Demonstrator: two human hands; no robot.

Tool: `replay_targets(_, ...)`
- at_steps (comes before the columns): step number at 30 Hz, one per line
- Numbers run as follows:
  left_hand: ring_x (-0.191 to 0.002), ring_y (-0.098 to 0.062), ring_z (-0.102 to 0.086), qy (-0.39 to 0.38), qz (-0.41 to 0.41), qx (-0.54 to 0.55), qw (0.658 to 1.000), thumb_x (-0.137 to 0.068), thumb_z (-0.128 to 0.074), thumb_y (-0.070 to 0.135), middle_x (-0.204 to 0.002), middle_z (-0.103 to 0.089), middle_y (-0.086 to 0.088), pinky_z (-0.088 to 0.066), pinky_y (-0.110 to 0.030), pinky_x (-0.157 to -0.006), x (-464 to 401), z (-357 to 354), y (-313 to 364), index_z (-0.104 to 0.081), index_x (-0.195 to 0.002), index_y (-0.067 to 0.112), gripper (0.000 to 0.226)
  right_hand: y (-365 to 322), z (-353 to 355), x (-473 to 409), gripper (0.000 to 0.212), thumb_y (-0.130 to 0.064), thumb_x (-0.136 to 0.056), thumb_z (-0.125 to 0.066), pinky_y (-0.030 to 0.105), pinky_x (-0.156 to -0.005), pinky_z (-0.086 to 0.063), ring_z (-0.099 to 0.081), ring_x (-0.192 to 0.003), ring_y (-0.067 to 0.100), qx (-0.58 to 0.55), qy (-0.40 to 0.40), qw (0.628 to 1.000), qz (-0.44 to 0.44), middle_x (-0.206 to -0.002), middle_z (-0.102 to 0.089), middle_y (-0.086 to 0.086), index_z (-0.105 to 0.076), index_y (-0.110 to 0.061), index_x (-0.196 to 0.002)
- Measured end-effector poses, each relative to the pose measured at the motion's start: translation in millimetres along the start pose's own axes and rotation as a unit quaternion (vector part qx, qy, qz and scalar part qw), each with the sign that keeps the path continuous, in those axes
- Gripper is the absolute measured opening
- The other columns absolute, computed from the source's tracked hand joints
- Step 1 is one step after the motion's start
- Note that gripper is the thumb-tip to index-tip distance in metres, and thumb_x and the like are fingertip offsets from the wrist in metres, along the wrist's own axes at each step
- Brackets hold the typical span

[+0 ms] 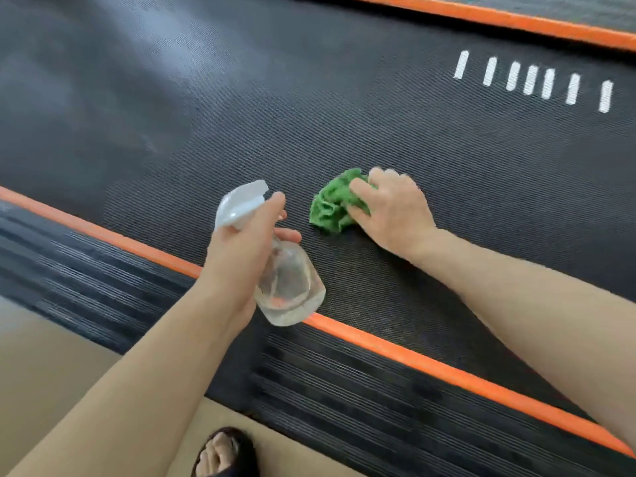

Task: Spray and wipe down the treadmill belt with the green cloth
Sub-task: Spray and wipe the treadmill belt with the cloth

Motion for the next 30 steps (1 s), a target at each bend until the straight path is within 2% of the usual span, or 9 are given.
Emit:
replay_targets(2, -0.069, -0.018, -0.07, -0.009, -0.006, 0.013, 1.0, -0.096, -0.071, 0.047, -0.074, -0.076, -0.001, -0.057, -0.033, -0.072, -18, 2, -2, -0.069, -0.094, 0.02, 0.027, 20, -16, -44, 0.038, -0.044, -0.092, -0.051, 0.043, -0.069, -0.046, -0.059, -0.078, 0.037, 0.034, 0.014, 0.996, -0.076, -0.089, -0.06, 0.016, -0.063, -0.011, -0.106)
replay_targets(5, -0.072, -0.021, -0.068, -0.022, -0.021, 0.039, 0.999, -0.097, -0.07, 0.044, -0.071, -0.074, -0.002, -0.056, -0.038, -0.077, -40, 5, 4, -0.067, -0.094, 0.018, 0.027, 22, -29, -76, 0.037, -0.044, -0.095, -0.054, 0.044, -0.073, -0.046, -0.06, -0.084, 0.037, 0.079, 0.018, 0.99, -0.117, -0.095, -0.063, 0.016, -0.063, -0.013, -0.114)
replay_targets(8, -0.073, -0.02, -0.07, -0.027, -0.03, 0.046, 0.998, -0.098, -0.07, 0.044, -0.071, -0.075, -0.002, -0.058, -0.038, -0.081, -57, 9, 6, -0.066, -0.094, 0.017, 0.028, 12, -22, -63, 0.035, -0.046, -0.094, -0.053, 0.043, -0.071, -0.045, -0.059, -0.081, 0.036, 0.071, 0.049, 0.993, -0.081, -0.092, -0.061, 0.014, -0.061, -0.014, -0.108)
replay_targets(14, -0.075, -0.02, -0.07, -0.039, -0.027, 0.062, 0.997, -0.096, -0.071, 0.045, -0.071, -0.074, -0.003, -0.06, -0.035, -0.075, -76, 15, -2, -0.066, -0.102, 0.014, 0.032, -30, -5, 19, 0.03, -0.046, -0.094, -0.054, 0.041, -0.069, -0.04, -0.049, -0.078, 0.027, -0.012, -0.035, 0.999, -0.002, -0.087, -0.053, 0.005, -0.059, -0.017, -0.1)
replay_targets(18, -0.071, -0.019, -0.069, -0.063, -0.023, 0.054, 0.996, -0.098, -0.069, 0.046, -0.067, -0.072, -0.002, -0.059, -0.032, -0.073, -82, 10, 2, -0.067, -0.091, 0.015, 0.031, -58, 7, 62, 0.027, -0.046, -0.094, -0.055, 0.039, -0.07, -0.036, -0.047, -0.08, 0.026, -0.013, -0.071, 0.996, 0.046, -0.09, -0.051, 0.003, -0.058, -0.02, -0.098)
replay_targets(21, -0.068, -0.02, -0.068, -0.096, -0.003, 0.074, 0.993, -0.098, -0.069, 0.046, -0.066, -0.071, -0.004, -0.061, -0.027, -0.063, -83, 3, 0, -0.066, -0.092, 0.015, 0.032, -65, 8, 68, 0.026, -0.045, -0.096, -0.057, 0.038, -0.07, -0.037, -0.047, -0.079, 0.024, -0.016, -0.068, 0.993, 0.093, -0.092, -0.052, 0.004, -0.061, -0.02, -0.099)
replay_targets(24, -0.071, -0.021, -0.07, -0.119, -0.009, 0.049, 0.992, -0.096, -0.071, 0.046, -0.07, -0.072, -0.004, -0.062, -0.031, -0.07, -79, 0, -1, -0.066, -0.095, 0.014, 0.031, -56, 5, 53, 0.027, -0.043, -0.096, -0.056, 0.037, -0.069, -0.036, -0.045, -0.077, 0.023, -0.003, -0.063, 0.989, 0.13, -0.089, -0.052, 0.005, -0.062, -0.017, -0.098)
replay_targets(27, -0.072, -0.021, -0.068, -0.13, -0.035, 0.025, 0.991, -0.096, -0.072, 0.042, -0.073, -0.072, -0.004, -0.059, -0.035, -0.075, -75, 3, 3, -0.066, -0.084, 0.016, 0.03, 16, 8, 4, 0.037, -0.047, -0.094, -0.049, 0.039, -0.067, -0.042, -0.054, -0.076, 0.032, 0.028, 0.015, 0.999, -0.026, -0.084, -0.054, 0.009, -0.061, -0.013, -0.099)
replay_targets(30, -0.079, -0.02, -0.068, -0.148, -0.048, -0.018, 0.988, -0.095, -0.074, 0.04, -0.087, -0.07, -0.007, -0.058, -0.034, -0.074, -72, 2, 4, -0.07, -0.089, 0.017, 0.025, 71, 13, -20, 0.041, -0.048, -0.096, -0.049, 0.045, -0.071, -0.048, -0.06, -0.08, 0.038, 0.079, 0.008, 0.98, -0.18, -0.087, -0.058, 0.014, -0.06, -0.011, -0.109)
Point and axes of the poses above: each hand's wrist, its own x-axis away from the middle knuckle, its own z-axis out of the back of the hand, y = z × x, the point moved 8 cm from there along -x, towards the middle knuckle
